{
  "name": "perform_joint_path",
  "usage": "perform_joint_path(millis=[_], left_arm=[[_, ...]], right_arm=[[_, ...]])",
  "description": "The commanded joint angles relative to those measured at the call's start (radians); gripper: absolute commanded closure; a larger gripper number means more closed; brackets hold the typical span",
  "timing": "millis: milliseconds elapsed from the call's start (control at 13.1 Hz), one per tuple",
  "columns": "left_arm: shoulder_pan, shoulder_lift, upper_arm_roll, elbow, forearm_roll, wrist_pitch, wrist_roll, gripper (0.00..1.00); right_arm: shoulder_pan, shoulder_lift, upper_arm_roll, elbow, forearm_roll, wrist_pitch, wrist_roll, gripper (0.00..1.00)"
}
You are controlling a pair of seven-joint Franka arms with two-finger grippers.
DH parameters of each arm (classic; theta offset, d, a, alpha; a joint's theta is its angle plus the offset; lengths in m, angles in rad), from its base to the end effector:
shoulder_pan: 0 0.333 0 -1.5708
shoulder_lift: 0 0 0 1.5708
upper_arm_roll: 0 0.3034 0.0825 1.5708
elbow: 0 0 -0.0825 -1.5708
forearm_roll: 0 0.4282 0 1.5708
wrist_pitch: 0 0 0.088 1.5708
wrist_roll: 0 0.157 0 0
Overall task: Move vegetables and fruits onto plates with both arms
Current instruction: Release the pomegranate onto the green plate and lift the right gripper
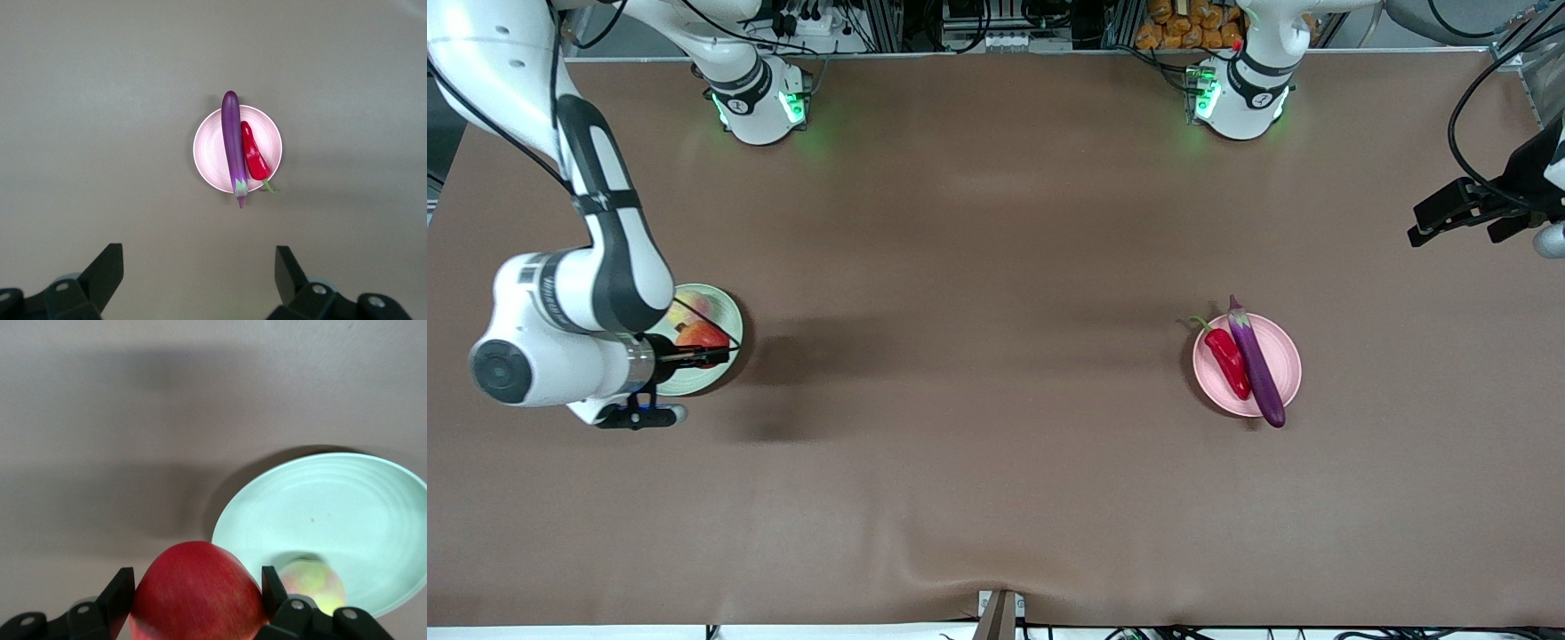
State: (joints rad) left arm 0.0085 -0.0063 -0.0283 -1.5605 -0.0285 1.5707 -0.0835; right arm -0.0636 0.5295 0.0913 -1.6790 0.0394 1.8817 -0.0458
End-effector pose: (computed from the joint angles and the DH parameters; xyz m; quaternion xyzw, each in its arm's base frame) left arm 0.5977 -0.0164 0.5710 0.9994 0.0317 0.0075 0.0146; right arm 0.6506 0.0214 0.1892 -0.9857 -0.0248 0.1613 0.0427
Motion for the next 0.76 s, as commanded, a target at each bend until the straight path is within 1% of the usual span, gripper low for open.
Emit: perform_joint_path(millis=[0,76,153,535,611,688], left_arm=[[0.001,-0.012,0.004,-0.003,-0.008,-0.011,0.007,0.00],[0.002,-0.015,0.004,-0.004,-0.008,-0.012,0.007,0.00],[0.002,-0.017,0.005,-0.004,-0.008,-0.017,0.007,0.00],[0.010,-0.020,0.007,-0.004,-0.010,-0.018,0.004,0.00],[0.010,-0.018,0.007,-0.003,-0.010,-0.017,0.004,0.00],[0.010,-0.017,0.007,-0.003,-0.008,-0.015,0.004,0.00]], right_arm=[[-0.035,-0.036,0.011,-0.140,-0.016,0.133,-0.066,1.00],[-0.036,-0.036,0.011,-0.177,-0.054,0.179,-0.071,1.00],[-0.041,-0.034,0.011,-0.185,-0.074,0.191,-0.089,1.00],[-0.085,-0.016,0.011,-0.185,-0.076,0.217,-0.175,1.00],[-0.094,-0.010,0.011,-0.183,-0.076,0.224,-0.184,0.93],[-0.099,0.009,0.013,-0.177,-0.073,0.224,-0.183,0.46]])
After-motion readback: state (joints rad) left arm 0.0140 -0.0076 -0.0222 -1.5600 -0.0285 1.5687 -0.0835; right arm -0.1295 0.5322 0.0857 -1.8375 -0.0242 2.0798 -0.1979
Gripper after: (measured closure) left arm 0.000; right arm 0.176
